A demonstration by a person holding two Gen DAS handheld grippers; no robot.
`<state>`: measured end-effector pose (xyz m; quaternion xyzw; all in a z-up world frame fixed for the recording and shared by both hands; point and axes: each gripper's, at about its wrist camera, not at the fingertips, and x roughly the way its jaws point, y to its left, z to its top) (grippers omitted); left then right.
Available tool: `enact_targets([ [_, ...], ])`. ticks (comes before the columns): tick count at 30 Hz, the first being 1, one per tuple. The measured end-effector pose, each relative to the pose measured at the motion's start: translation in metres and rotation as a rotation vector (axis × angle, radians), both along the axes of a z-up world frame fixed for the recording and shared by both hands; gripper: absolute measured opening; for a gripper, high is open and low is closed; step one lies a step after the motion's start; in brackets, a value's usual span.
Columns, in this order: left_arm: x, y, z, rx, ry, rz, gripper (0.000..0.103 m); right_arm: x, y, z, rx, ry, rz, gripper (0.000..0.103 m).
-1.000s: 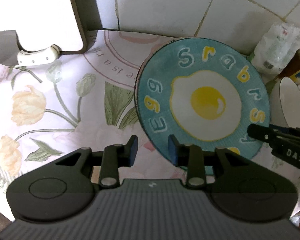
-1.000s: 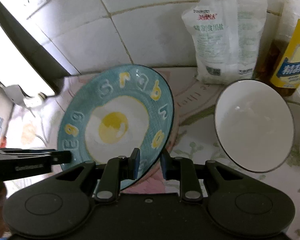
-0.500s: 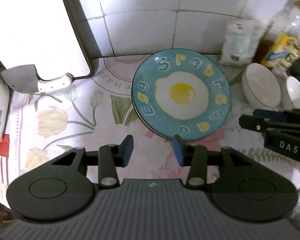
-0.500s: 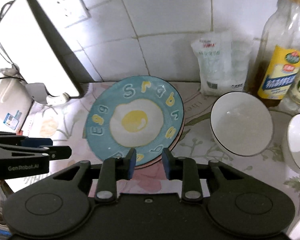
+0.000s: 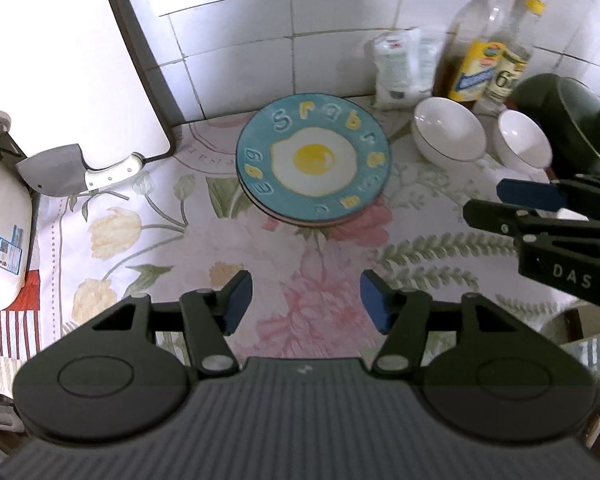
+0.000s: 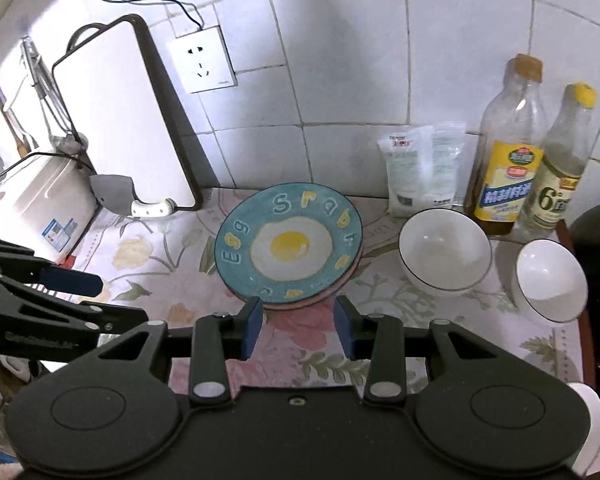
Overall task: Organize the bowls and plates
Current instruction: 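Move the right gripper to the white bowl beside the pot and grasp its rim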
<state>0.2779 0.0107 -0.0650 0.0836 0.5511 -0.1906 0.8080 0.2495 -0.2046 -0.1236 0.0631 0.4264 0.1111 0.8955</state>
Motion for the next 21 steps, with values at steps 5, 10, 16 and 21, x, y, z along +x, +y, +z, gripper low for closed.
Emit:
enact_targets([
  [5, -0.027, -0.001, 0.012, -0.009, -0.009, -0.058, 0.062, -0.034, -0.005, 0.011, -0.01, -0.05, -0.002, 0.051],
  [10, -0.046, -0.006, 0.018, -0.023, -0.012, -0.101, 0.062, -0.066, -0.011, 0.022, -0.033, -0.129, 0.013, 0.052],
  [16, -0.062, -0.016, 0.026, -0.021, -0.007, -0.126, 0.067, -0.093, -0.024, 0.027, -0.022, -0.175, 0.016, 0.068],
  [21, -0.067, -0.026, 0.029, -0.021, -0.011, -0.14, 0.07, -0.107, -0.042, 0.025, -0.02, -0.185, 0.03, 0.075],
])
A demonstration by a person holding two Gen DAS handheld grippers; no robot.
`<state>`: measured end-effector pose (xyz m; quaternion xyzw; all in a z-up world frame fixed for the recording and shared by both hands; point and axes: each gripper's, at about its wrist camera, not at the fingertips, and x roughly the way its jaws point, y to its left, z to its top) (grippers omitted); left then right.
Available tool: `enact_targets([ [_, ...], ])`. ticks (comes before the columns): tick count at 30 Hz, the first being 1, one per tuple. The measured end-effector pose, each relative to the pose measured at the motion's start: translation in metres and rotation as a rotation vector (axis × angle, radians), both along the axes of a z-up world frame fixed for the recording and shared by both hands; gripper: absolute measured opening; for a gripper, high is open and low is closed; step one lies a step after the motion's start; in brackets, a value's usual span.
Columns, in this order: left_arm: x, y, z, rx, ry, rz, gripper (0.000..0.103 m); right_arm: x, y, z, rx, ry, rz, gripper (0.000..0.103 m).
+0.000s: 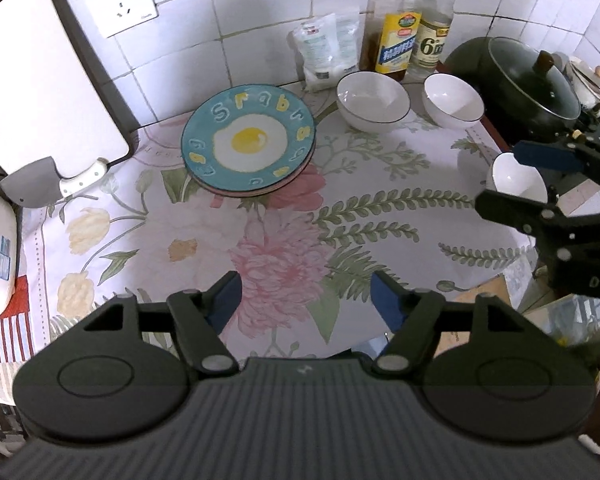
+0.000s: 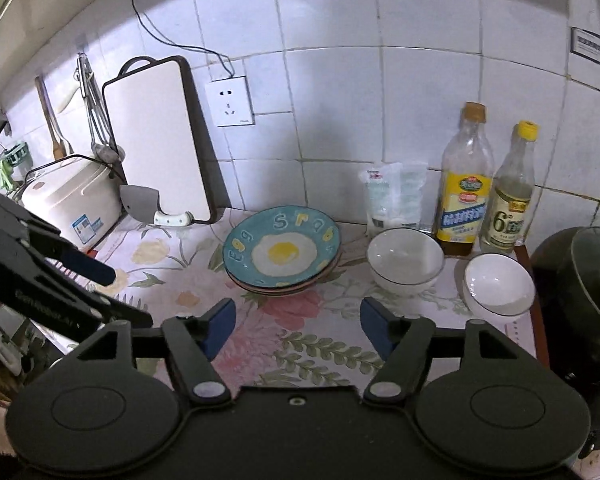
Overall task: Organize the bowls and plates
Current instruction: 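Move the right gripper to the white bowl beside the pot and grasp its rim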
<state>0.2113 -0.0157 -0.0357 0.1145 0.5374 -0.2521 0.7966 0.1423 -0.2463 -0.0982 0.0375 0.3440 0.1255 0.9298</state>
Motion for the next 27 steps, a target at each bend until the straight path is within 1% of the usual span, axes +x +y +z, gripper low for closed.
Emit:
enact_targets([
  [1, 0.0, -0.003, 0.002, -0.021, -0.001, -0.009, 0.07, -0.002, -0.005, -0.001, 0.005, -0.001, -0.003, 0.077],
  [2, -0.001, -0.006, 0.003, -0.04, 0.001, -0.017, 0.071, -0.004, -0.01, -0.002, 0.013, 0.001, -0.008, 0.083],
  [3, 0.0, -0.009, 0.005, -0.054, 0.002, -0.022, 0.071, -0.006, -0.017, -0.004, 0.023, 0.001, -0.013, 0.086],
  [10, 0.001, -0.043, 0.008, -0.107, -0.008, -0.018, 0.079, -0.014, -0.059, -0.011, 0.039, -0.003, -0.056, 0.088],
  [15, 0.003, -0.07, 0.001, -0.133, -0.008, -0.016, 0.085, -0.022, -0.086, -0.024, -0.031, -0.066, -0.068, 0.088],
  [18, 0.003, -0.087, -0.005, -0.151, 0.002, -0.014, 0.088, -0.023, -0.104, -0.034, -0.045, -0.057, -0.095, 0.088],
  [23, -0.002, -0.113, -0.016, -0.158, -0.004, 0.0, 0.089, -0.027, -0.135, -0.051, -0.02, -0.037, -0.123, 0.088],
  [27, -0.007, -0.134, -0.027, -0.179, -0.009, 0.023, 0.089, -0.028, -0.154, -0.069, -0.012, -0.014, -0.157, 0.088],
])
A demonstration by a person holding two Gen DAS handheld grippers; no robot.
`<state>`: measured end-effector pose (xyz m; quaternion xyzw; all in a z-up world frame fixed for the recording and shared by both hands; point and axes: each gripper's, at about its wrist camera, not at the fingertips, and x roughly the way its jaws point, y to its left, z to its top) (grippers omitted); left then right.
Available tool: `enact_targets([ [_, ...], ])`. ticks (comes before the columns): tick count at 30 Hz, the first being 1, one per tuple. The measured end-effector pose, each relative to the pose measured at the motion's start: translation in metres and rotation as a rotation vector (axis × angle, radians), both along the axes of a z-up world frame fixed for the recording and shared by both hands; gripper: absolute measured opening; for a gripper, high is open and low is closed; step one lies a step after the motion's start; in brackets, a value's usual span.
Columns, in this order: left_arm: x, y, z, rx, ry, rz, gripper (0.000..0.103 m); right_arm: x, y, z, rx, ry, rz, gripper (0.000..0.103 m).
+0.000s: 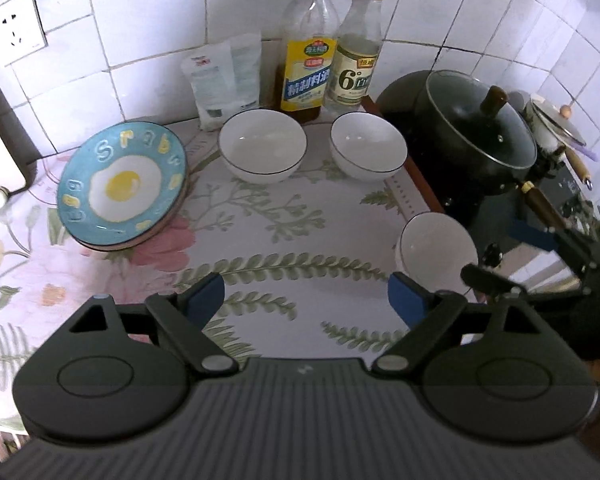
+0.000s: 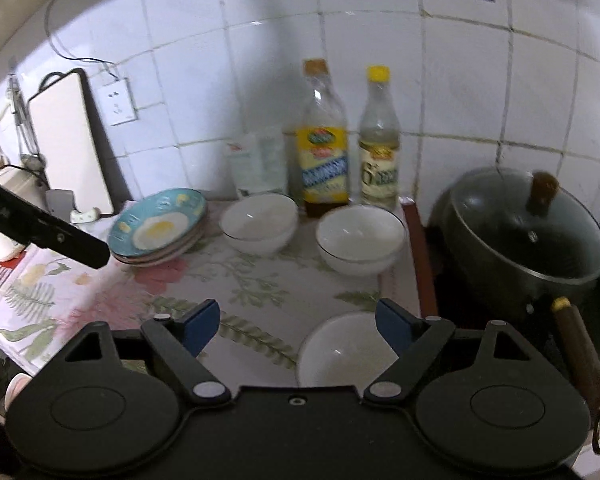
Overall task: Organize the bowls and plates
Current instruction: 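Move the right gripper to the white bowl beside the pot and grasp its rim, then lift the white bowl off the counter with the right gripper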
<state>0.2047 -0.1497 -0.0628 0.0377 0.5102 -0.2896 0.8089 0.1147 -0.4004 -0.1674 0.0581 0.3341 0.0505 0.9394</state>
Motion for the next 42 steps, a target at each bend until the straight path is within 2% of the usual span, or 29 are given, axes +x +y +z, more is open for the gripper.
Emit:
enact_targets([
  [2, -0.003, -0.012, -0.007, -0.007, -0.001, 0.001, 0.089, -0.003, -0.007, -0.011, 0.009, -0.005, -0.023, 0.088],
  [6, -0.008, -0.034, -0.021, -0.025, 0.011, 0.011, 0.089, -0.009, -0.021, -0.027, 0.013, -0.075, -0.099, 0.088],
  [14, -0.016, -0.08, -0.062, -0.08, 0.007, 0.021, 0.087, 0.006, -0.047, -0.067, 0.043, 0.003, -0.135, 0.087],
  [18, -0.011, -0.107, -0.089, -0.082, -0.032, 0.019, 0.085, 0.007, -0.055, -0.085, 0.041, -0.039, -0.204, 0.086],
  [21, -0.003, -0.117, -0.105, -0.086, 0.016, 0.052, 0.085, 0.014, -0.06, -0.097, 0.051, -0.003, -0.214, 0.085],
  [25, 0.001, -0.122, -0.118, -0.091, 0.074, 0.058, 0.078, 0.018, -0.064, -0.106, 0.071, 0.031, -0.217, 0.083],
  [28, 0.002, -0.124, -0.128, -0.087, 0.143, 0.076, 0.076, 0.018, -0.065, -0.109, 0.093, 0.067, -0.205, 0.073],
  [30, 0.002, -0.125, -0.134, -0.087, 0.174, 0.077, 0.071, 0.018, -0.064, -0.111, 0.097, 0.098, -0.202, 0.06],
  [31, 0.001, -0.126, -0.136, -0.08, 0.183, 0.074, 0.068, 0.018, -0.063, -0.111, 0.094, 0.109, -0.203, 0.058],
  [37, 0.0, -0.13, -0.149, -0.094, 0.252, 0.07, 0.045, 0.02, -0.062, -0.112, 0.093, 0.13, -0.213, 0.047],
  [42, -0.002, -0.131, -0.155, -0.141, 0.295, 0.071, 0.025, 0.021, -0.069, -0.115, 0.102, 0.151, -0.236, 0.025],
])
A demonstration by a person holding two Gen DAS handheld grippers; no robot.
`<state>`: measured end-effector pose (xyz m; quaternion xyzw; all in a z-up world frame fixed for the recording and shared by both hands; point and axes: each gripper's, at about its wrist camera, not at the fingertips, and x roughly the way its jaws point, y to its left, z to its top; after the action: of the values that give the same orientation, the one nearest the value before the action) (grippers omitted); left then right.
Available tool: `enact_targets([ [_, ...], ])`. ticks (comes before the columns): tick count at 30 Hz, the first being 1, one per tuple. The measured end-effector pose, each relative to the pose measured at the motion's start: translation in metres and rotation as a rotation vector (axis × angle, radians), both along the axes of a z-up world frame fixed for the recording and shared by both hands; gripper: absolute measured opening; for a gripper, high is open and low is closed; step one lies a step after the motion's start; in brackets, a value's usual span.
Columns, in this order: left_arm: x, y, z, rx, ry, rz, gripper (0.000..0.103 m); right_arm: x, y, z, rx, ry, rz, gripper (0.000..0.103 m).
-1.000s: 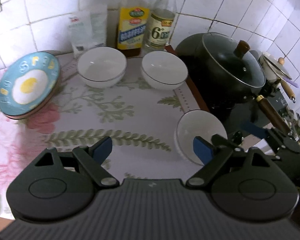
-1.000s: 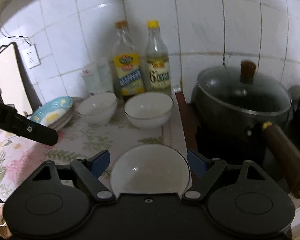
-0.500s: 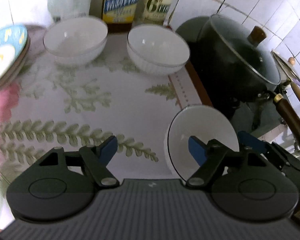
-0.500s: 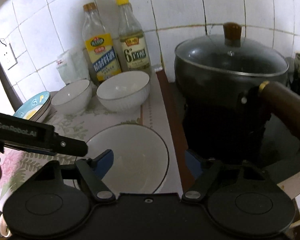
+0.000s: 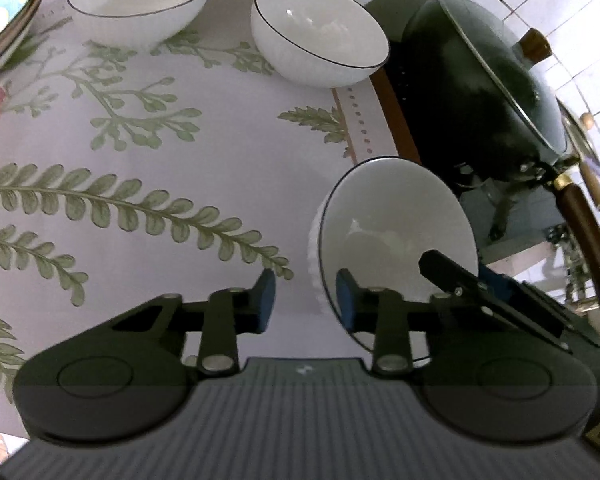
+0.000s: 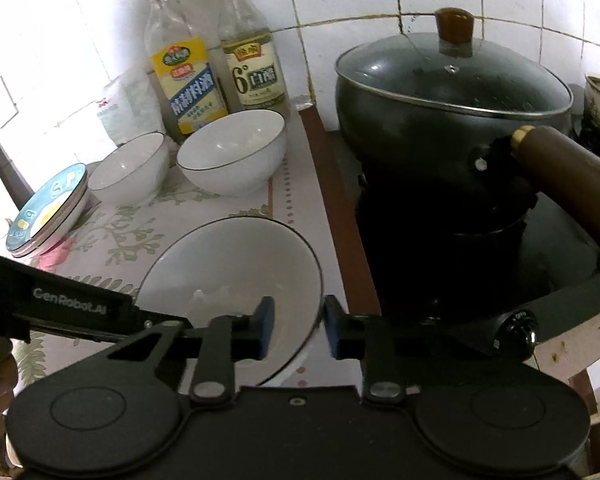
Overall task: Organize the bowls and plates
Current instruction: 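Lift the white bowl off the counter with the right gripper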
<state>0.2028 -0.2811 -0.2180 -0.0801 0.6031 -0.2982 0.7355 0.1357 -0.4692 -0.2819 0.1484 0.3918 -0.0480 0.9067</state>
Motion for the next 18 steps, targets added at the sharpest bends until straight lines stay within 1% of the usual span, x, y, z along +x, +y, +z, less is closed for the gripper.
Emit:
enact_targets([
  [1, 0.0, -0.001, 0.0, -0.011, 0.011, -0.003, 0.016, 0.0, -0.002, 0.0, 0.003, 0.004, -0.002, 0.022],
  [2, 0.0, -0.002, 0.0, -0.015, 0.023, -0.01, 0.012, 0.001, -0.002, 0.001, 0.005, 0.007, -0.002, 0.019],
  [4, -0.002, -0.003, 0.004, 0.028, 0.026, -0.009, 0.012, 0.002, -0.004, 0.005, 0.032, 0.012, -0.001, 0.017],
  [5, -0.002, -0.002, 0.007, 0.035, 0.022, -0.012, 0.012, 0.002, -0.005, 0.007, 0.054, 0.012, 0.0, 0.017],
  [9, -0.002, 0.011, 0.012, 0.019, 0.052, -0.004, 0.012, 0.003, -0.002, 0.021, 0.087, -0.005, 0.007, 0.017],
  [12, -0.004, 0.024, 0.019, 0.025, 0.053, 0.012, 0.012, 0.009, 0.007, 0.032, 0.093, -0.007, 0.031, 0.017],
  [16, 0.0, 0.048, 0.029, 0.022, 0.074, 0.081, 0.012, 0.019, 0.024, 0.045, 0.086, -0.008, 0.09, 0.017],
  [18, 0.002, 0.06, 0.035, 0.021, 0.068, 0.113, 0.012, 0.025, 0.032, 0.05, 0.098, -0.01, 0.111, 0.017],
])
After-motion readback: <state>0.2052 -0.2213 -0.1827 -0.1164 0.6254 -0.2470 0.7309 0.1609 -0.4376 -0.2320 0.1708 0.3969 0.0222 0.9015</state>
